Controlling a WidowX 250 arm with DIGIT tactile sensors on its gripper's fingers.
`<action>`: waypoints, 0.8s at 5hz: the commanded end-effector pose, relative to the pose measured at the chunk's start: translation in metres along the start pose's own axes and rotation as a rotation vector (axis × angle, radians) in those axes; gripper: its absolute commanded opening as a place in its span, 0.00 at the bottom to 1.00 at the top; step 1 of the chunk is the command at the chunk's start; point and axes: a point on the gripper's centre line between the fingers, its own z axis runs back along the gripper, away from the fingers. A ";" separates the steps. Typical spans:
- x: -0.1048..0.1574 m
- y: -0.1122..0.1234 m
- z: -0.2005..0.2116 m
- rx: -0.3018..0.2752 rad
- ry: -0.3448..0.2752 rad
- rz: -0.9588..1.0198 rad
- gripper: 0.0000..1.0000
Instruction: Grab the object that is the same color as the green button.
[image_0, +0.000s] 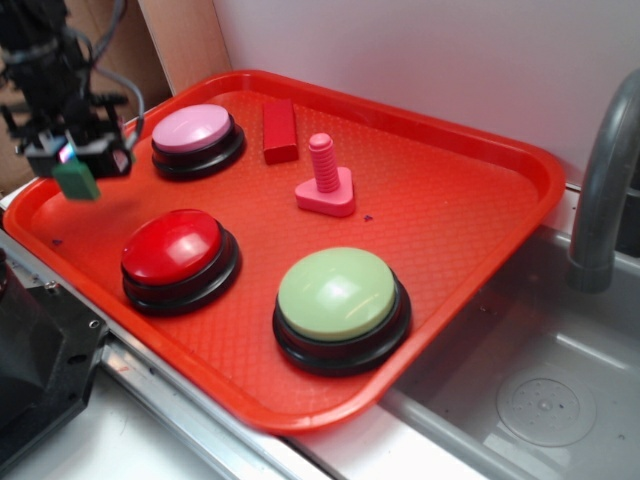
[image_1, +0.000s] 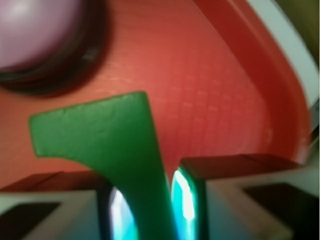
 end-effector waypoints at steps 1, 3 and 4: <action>-0.002 -0.048 0.062 0.008 -0.087 -0.257 0.00; -0.005 -0.094 0.095 0.026 -0.126 -0.397 0.00; -0.003 -0.092 0.114 0.002 -0.126 -0.389 0.00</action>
